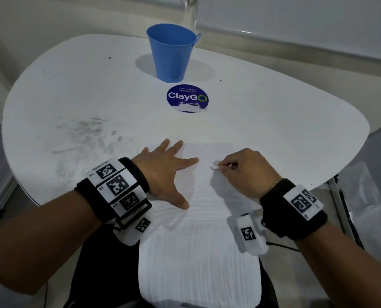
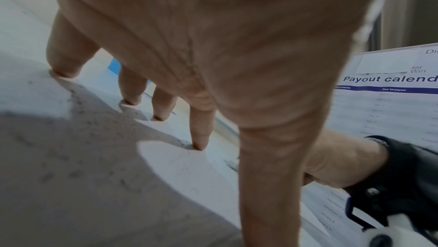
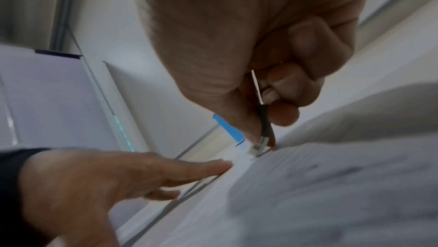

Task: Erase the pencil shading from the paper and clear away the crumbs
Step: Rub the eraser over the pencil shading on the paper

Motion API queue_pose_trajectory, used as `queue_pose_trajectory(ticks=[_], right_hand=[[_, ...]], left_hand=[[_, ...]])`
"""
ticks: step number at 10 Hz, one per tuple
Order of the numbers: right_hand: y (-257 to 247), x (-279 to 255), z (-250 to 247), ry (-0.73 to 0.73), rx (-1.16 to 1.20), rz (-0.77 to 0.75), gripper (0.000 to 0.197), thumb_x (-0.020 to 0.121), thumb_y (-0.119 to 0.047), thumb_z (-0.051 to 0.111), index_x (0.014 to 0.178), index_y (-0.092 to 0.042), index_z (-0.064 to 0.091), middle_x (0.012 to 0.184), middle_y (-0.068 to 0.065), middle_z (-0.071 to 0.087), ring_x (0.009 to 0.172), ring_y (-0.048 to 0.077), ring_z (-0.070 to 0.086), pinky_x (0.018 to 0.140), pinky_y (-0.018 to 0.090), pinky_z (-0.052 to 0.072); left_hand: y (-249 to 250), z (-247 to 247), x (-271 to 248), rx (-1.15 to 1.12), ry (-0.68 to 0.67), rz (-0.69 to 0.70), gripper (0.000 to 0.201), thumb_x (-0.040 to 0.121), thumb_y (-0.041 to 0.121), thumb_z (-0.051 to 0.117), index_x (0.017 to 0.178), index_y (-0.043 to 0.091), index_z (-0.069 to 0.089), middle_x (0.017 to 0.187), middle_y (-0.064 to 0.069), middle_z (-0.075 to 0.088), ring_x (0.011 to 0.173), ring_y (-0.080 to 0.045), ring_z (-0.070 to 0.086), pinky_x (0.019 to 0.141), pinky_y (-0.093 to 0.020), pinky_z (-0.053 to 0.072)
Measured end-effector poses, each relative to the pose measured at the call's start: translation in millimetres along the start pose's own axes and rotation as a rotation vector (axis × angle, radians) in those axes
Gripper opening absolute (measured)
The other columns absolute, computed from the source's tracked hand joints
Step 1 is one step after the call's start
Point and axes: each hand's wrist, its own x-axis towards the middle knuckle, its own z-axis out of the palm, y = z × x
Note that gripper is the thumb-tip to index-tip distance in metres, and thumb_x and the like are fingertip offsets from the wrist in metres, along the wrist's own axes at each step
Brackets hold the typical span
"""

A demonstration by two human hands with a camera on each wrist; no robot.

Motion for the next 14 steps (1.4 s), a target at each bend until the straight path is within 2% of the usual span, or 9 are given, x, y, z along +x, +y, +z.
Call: queue_pose_trajectory(ticks=[2,3,4,5,7,8,10,13,14], right_hand=[[-18,-18,13,-0.108,-0.057,-0.129,0.018,0.093,-0.025,0.06,0.092,-0.023,0.078,0.078,-0.01,0.071,0.076,0.013,0.065,0.074,0.028,0.051],[-1,-3,2,0.014,-0.047,-0.04,0.017,0.093,-0.024,0.062,0.091,-0.021,0.078,0.089,-0.006,0.075,0.083,0.016,0.066,0.077,0.028,0.052],[2,-4,4,0.048,-0.05,-0.04,0.018,0.092,-0.022,0.061,0.088,-0.018,0.078,0.082,-0.004,0.075,0.08,0.018,0.066,0.076,0.033,0.055],[-10,-14,10,-0.083,-0.042,-0.097,0.017,0.091,-0.024,0.061,0.088,-0.022,0.078,0.076,-0.01,0.072,0.075,0.013,0.064,0.074,0.029,0.053],[6,0,-3,0.059,-0.067,0.008,0.019,0.092,-0.022,0.06,0.087,-0.019,0.078,0.08,-0.006,0.073,0.08,0.02,0.066,0.076,0.033,0.055],[-8,-13,6,-0.075,-0.07,-0.07,0.018,0.092,-0.022,0.059,0.089,-0.021,0.077,0.069,-0.013,0.064,0.077,0.017,0.064,0.075,0.031,0.053],[5,0,-4,0.062,-0.061,0.033,0.018,0.092,-0.023,0.06,0.09,-0.022,0.078,0.089,-0.005,0.075,0.087,0.021,0.067,0.08,0.033,0.054],[9,3,-9,0.05,-0.107,0.077,0.02,0.092,-0.023,0.057,0.093,-0.024,0.077,0.092,-0.004,0.074,0.088,0.023,0.066,0.079,0.031,0.053],[-1,-6,2,-0.027,-0.131,-0.007,0.02,0.091,-0.023,0.056,0.091,-0.023,0.076,0.085,-0.004,0.073,0.084,0.023,0.065,0.077,0.033,0.053]], left_hand=[[2,0,-1,0.009,0.009,0.005,0.118,0.066,0.08,0.071,0.153,0.057,-0.006,0.165,0.009,-0.027,0.152,-0.019,-0.026,0.123,-0.056,-0.002],[1,1,-1,0.016,0.01,0.001,0.119,0.066,0.08,0.072,0.153,0.057,-0.006,0.165,0.008,-0.026,0.152,-0.02,-0.025,0.123,-0.057,-0.002],[1,1,0,0.02,0.014,-0.001,0.119,0.066,0.08,0.072,0.153,0.057,-0.006,0.165,0.009,-0.027,0.152,-0.02,-0.025,0.123,-0.057,-0.002],[1,1,1,0.018,0.006,-0.002,0.119,0.066,0.08,0.071,0.153,0.057,-0.007,0.164,0.009,-0.028,0.152,-0.02,-0.026,0.124,-0.057,-0.002],[1,-1,0,0.026,0.01,-0.001,0.117,0.067,0.08,0.071,0.153,0.057,-0.006,0.165,0.009,-0.027,0.152,-0.02,-0.025,0.124,-0.056,-0.001],[2,0,-1,0.014,0.001,-0.001,0.118,0.067,0.079,0.072,0.153,0.057,-0.006,0.164,0.009,-0.028,0.152,-0.019,-0.026,0.124,-0.056,-0.002],[0,1,0,0.001,0.004,-0.003,0.118,0.066,0.079,0.072,0.152,0.059,-0.006,0.164,0.01,-0.028,0.151,-0.018,-0.027,0.123,-0.056,-0.003],[0,1,0,0.003,0.001,-0.006,0.117,0.067,0.079,0.072,0.151,0.059,-0.007,0.164,0.011,-0.028,0.151,-0.017,-0.027,0.124,-0.056,-0.002],[1,2,0,0.001,0.003,-0.006,0.117,0.067,0.079,0.072,0.151,0.06,-0.007,0.164,0.011,-0.028,0.151,-0.017,-0.028,0.124,-0.056,-0.002]])
